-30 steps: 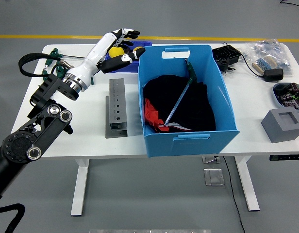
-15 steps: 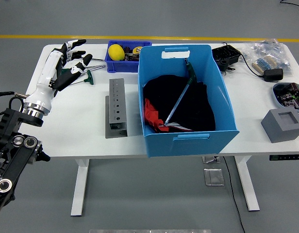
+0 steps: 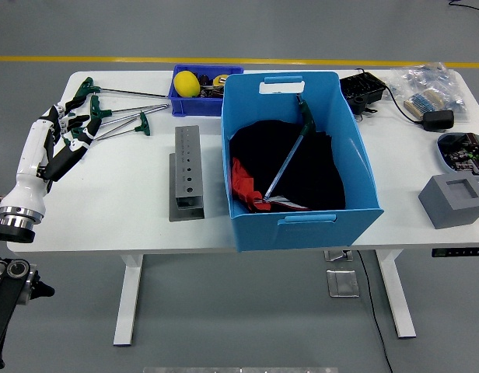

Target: Lift tool from toolbox,place it in box,lift tool from toolbox,place it in box

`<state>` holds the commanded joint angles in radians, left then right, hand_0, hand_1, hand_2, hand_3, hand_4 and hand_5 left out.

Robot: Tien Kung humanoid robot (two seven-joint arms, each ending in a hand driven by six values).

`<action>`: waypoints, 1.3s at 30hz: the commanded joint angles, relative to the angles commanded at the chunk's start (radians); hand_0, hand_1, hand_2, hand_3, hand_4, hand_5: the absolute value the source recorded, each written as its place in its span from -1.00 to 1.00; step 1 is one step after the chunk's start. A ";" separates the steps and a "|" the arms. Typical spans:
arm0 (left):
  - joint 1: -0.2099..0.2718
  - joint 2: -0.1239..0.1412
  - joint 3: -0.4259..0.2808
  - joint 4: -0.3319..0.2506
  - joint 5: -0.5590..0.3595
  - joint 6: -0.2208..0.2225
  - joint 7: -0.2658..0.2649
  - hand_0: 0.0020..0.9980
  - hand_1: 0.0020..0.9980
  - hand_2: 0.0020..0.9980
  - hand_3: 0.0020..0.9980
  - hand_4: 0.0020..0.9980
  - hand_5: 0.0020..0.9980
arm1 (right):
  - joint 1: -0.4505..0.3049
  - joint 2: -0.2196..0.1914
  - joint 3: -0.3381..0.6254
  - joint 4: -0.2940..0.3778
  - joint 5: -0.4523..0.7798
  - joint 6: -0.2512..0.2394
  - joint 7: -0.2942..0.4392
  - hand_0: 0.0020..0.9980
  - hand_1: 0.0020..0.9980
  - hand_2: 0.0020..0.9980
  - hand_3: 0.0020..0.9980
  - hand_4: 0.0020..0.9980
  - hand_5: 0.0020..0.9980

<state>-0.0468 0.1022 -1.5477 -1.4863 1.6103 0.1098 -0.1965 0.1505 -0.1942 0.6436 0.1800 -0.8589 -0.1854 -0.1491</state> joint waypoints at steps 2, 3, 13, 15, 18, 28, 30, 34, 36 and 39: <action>-0.004 -0.001 -0.004 -0.002 0.005 -0.001 0.000 0.51 0.51 0.72 0.66 0.73 0.41 | 0.000 0.000 0.000 0.000 0.000 0.000 0.000 0.24 0.23 0.36 0.06 0.55 0.14; -0.005 -0.001 -0.005 -0.003 0.007 -0.001 0.000 0.51 0.50 0.73 0.66 0.73 0.42 | 0.000 0.000 0.000 0.000 0.000 0.001 0.000 0.24 0.23 0.35 0.06 0.55 0.13; -0.016 -0.007 -0.022 -0.002 0.047 -0.006 0.004 0.51 0.51 0.72 0.66 0.73 0.42 | 0.006 -0.003 -0.011 0.000 0.018 -0.002 0.008 0.24 0.23 0.36 0.06 0.55 0.13; -0.018 -0.007 -0.026 -0.001 0.051 -0.003 0.004 0.51 0.50 0.72 0.69 0.73 0.41 | 0.008 -0.004 -0.013 0.000 0.022 -0.003 0.009 0.25 0.23 0.35 0.06 0.55 0.13; -0.018 -0.010 -0.034 -0.003 0.063 0.000 0.004 0.51 0.50 0.72 0.69 0.73 0.41 | 0.010 -0.005 -0.009 0.000 0.019 -0.004 0.010 0.25 0.23 0.35 0.06 0.55 0.13; -0.017 -0.017 -0.064 0.009 0.087 0.008 -0.004 0.50 0.49 0.71 0.72 0.74 0.42 | 0.012 -0.006 0.008 0.000 0.005 -0.004 0.011 0.25 0.23 0.36 0.06 0.55 0.14; -0.016 -0.018 -0.073 0.015 0.099 0.007 -0.006 0.50 0.49 0.71 0.72 0.74 0.42 | 0.012 -0.006 0.010 0.000 -0.001 -0.003 0.011 0.25 0.23 0.36 0.06 0.55 0.14; -0.012 -0.022 -0.092 0.020 0.110 0.004 -0.008 0.50 0.49 0.71 0.72 0.74 0.43 | 0.010 -0.006 0.013 0.000 -0.003 -0.003 0.010 0.25 0.23 0.35 0.06 0.55 0.14; -0.013 -0.022 -0.098 0.023 0.111 0.002 -0.009 0.50 0.49 0.71 0.72 0.74 0.43 | 0.009 -0.006 0.014 0.000 -0.003 -0.002 0.010 0.25 0.23 0.35 0.06 0.55 0.14; -0.019 -0.020 -0.107 0.036 0.119 -0.004 -0.014 0.50 0.49 0.70 0.72 0.74 0.42 | 0.008 -0.007 0.014 0.000 -0.001 0.000 0.009 0.25 0.23 0.35 0.06 0.55 0.13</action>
<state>-0.0662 0.0824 -1.6551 -1.4505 1.7297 0.1061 -0.2101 0.1582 -0.2009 0.6573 0.1800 -0.8601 -0.1858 -0.1397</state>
